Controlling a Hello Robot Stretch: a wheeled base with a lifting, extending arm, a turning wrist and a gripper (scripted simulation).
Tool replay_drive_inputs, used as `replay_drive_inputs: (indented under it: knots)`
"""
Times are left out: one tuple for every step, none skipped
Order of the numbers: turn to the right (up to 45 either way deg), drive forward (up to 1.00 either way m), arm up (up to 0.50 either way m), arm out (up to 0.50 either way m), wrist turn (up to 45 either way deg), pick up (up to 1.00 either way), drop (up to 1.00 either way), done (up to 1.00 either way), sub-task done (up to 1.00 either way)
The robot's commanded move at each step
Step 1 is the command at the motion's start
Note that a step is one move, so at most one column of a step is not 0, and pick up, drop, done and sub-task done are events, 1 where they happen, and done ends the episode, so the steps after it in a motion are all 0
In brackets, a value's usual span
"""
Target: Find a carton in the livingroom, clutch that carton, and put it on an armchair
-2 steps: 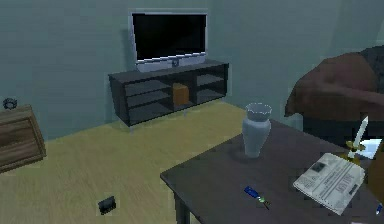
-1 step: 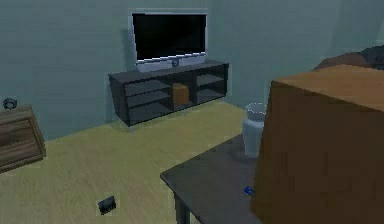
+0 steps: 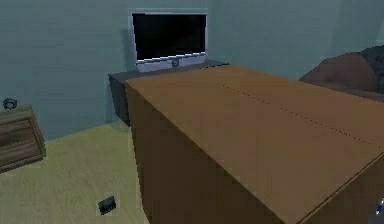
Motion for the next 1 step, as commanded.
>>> replay_drive_inputs:
  knots:
    - [-45.0, 0.00, 0.00, 0.00, 0.0, 0.00, 0.00, 0.00, 0.00]
